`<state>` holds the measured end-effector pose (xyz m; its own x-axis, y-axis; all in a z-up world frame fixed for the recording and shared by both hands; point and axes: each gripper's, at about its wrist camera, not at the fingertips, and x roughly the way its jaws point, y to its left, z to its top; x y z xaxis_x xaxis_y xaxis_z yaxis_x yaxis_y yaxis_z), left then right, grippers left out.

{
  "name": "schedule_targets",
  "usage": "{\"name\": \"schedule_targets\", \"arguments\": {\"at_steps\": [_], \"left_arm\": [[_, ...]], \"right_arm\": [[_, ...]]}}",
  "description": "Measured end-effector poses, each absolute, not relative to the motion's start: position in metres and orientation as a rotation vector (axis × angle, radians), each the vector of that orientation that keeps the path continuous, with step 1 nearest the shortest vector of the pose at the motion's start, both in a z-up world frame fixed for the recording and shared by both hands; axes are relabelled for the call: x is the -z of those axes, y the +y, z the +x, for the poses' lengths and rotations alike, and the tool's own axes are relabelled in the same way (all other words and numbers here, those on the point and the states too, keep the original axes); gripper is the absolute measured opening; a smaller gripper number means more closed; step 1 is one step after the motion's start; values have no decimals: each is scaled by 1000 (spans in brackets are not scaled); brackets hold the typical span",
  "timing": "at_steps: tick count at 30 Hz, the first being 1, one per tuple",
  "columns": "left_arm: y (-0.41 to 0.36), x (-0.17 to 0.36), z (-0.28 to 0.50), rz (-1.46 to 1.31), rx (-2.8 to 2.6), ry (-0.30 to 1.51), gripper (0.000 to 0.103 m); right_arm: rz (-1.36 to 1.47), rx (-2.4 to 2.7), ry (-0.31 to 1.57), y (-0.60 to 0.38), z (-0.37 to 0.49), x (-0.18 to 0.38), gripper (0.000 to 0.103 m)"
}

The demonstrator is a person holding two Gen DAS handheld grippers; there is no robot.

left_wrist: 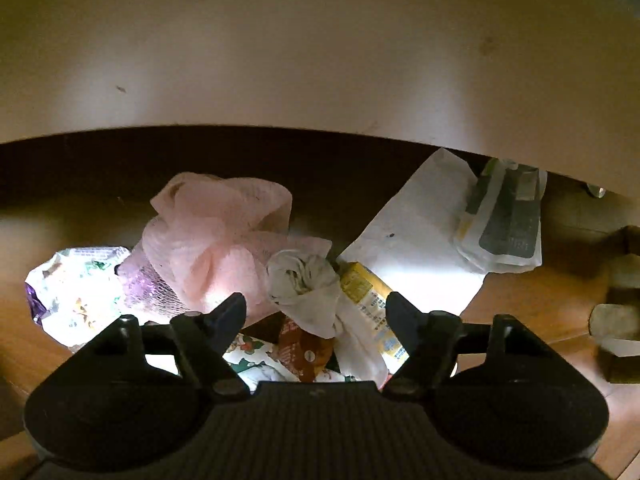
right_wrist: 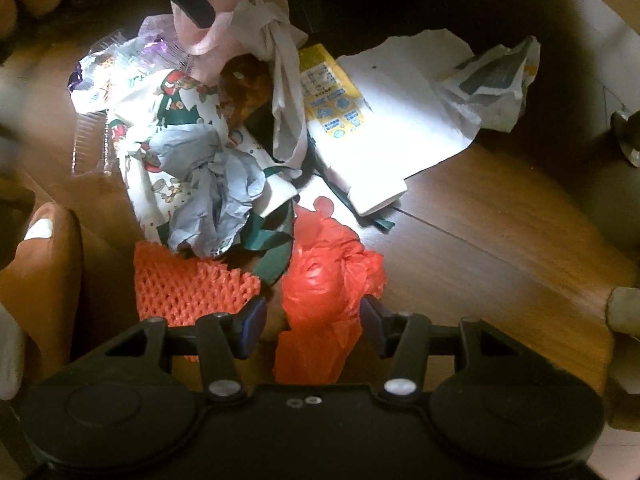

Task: Collect trash
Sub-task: 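Lower right tool onto red plastic bag while left tool grasps white tissue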

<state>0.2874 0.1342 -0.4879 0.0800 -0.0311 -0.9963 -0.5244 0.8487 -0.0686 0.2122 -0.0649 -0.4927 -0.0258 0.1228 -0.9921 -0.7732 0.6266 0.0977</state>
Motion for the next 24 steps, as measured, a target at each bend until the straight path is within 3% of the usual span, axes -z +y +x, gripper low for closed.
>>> {"name": "schedule_targets", "arguments": {"at_steps": [9, 12, 24], "left_arm": [[138, 498, 284, -530, -387, 1467, 41], [140, 499, 283, -546, -388, 1467, 34], [135, 476, 274, -549, -392, 1475, 28]], "right_arm": [[-603, -802, 1361, -54, 211, 496, 45], [-623, -792, 1353, -53, 211, 498, 30], [-593, -738, 1335, -58, 218, 463, 29]]}}
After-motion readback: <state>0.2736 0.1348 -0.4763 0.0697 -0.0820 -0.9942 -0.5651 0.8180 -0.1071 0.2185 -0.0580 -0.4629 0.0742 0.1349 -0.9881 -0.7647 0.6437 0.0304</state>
